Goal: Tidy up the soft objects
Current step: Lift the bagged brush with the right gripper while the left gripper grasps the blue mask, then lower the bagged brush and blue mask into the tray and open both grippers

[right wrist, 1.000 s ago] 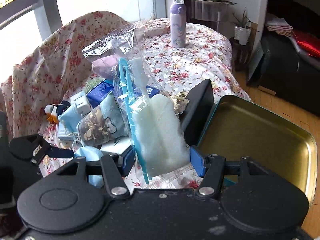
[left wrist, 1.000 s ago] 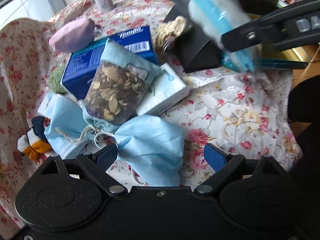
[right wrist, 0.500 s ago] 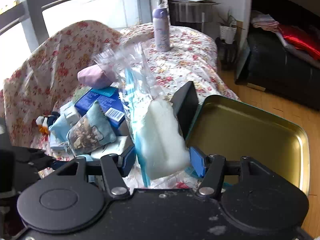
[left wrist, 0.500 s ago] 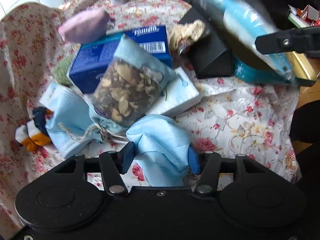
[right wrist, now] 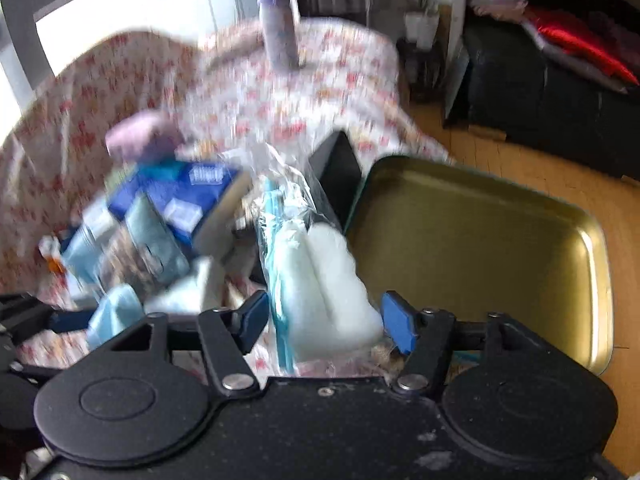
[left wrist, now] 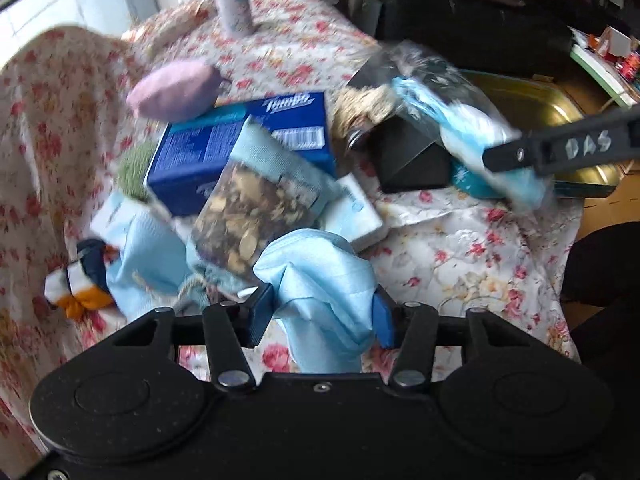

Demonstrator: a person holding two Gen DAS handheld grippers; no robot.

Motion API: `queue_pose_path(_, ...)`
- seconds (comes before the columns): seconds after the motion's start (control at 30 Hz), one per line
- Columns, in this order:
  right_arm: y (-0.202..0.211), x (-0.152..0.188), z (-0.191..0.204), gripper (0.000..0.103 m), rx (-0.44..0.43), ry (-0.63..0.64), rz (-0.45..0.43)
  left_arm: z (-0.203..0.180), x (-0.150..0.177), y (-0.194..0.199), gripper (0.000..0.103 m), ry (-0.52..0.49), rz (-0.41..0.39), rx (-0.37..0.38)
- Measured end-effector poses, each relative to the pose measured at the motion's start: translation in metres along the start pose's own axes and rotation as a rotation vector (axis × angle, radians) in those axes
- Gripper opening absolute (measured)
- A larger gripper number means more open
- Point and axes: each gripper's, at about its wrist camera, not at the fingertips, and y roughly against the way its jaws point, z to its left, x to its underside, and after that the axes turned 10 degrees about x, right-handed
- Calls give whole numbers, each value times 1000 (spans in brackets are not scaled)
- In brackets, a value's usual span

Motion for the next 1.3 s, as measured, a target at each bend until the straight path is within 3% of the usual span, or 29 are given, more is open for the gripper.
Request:
queue_pose_path(0.2,-41,1,25,64,65,111,162,3,8,2,49,-10,-1,-7)
queue_pose_path(0.23,-46,3,29,55,75,134,178,2,8,2,49,-8,-1,-6)
queue_pose_path(0.3,-47,5,33,50,69,156,189,3,8,3,49,-5,-3,-2)
queue_pose_path(0.53,-7,-1,7,48,-105,25,31,6,1,13,47,-10,-43,3)
queue_pose_path(0.63,10,-4,-13,48,-117,-62,-60,3,-8,21,47,-9,-72,14)
queue_pose_path(0.73,21,-12,-34,49,-38,-130,-146,-4,-20,28,47,-18,-105,29)
queue_pose_path(0.83,29,-24,-64,49,110,-194,-201,-15,-36,32,47,-49,-143,49)
queue_pose_path(0.97,24,-33,-111,49,238,-357,-168,-35,-58,36,47,-93,-209,83)
queue_pose_path(1.1,15,-22,-150,49,374,-488,-101,-54,-82,29,47,-115,-243,130)
queue_pose_path(1.2,9,-16,-166,49,363,-562,-58,-67,-97,18,47,-137,-245,166)
queue_pose_path(1.3,6,-16,-164,50,374,-540,-47,-81,-110,4,47,-148,-245,187)
